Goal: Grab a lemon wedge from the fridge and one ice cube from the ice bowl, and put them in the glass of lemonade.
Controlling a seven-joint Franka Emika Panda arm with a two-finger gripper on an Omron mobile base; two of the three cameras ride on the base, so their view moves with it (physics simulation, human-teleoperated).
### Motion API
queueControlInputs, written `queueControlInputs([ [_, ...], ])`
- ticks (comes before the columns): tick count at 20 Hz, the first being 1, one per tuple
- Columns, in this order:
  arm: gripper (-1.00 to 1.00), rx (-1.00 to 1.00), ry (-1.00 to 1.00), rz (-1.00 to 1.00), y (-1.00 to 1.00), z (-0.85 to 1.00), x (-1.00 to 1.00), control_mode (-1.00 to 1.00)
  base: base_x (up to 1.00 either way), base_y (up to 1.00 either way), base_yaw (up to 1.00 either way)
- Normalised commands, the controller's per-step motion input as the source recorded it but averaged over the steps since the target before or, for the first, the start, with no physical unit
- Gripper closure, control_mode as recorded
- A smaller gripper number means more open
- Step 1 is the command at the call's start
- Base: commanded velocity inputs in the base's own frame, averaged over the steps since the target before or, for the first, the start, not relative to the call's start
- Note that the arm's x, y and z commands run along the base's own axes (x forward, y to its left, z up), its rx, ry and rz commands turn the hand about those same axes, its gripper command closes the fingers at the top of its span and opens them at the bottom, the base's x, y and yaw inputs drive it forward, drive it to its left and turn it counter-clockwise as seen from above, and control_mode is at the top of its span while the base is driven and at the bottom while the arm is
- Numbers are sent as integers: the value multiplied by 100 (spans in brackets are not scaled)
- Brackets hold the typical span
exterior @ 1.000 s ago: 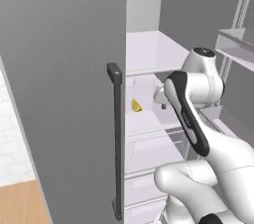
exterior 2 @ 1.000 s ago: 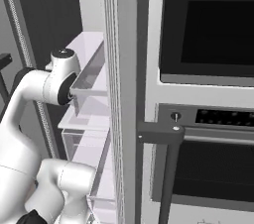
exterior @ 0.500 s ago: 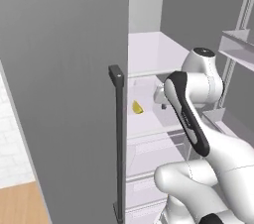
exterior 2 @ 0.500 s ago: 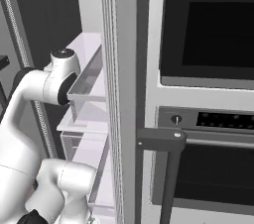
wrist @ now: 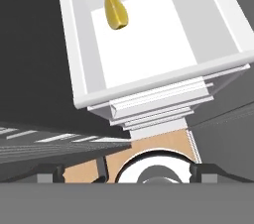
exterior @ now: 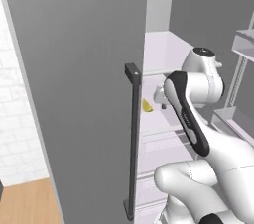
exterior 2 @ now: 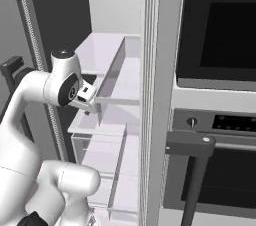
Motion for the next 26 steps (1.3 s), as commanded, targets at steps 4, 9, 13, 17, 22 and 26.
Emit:
queueControlInputs([
  [4, -100, 0, 0, 0, 0, 0, 0, 100, 21, -32, 2],
  [9, -100, 0, 0, 0, 0, 0, 0, -100, 1, -10, 1],
  [13, -100, 0, -10, 4, 11, 0, -6, -100, 0, 0, 0],
  [17, -100, 0, -26, 0, 6, 0, -34, -100, 0, 0, 0],
  [22, -100, 0, -7, -5, 0, 0, -14, -100, 0, 0, 0],
  [26, -100, -1, 0, -2, 0, -17, 13, -100, 0, 0, 0],
])
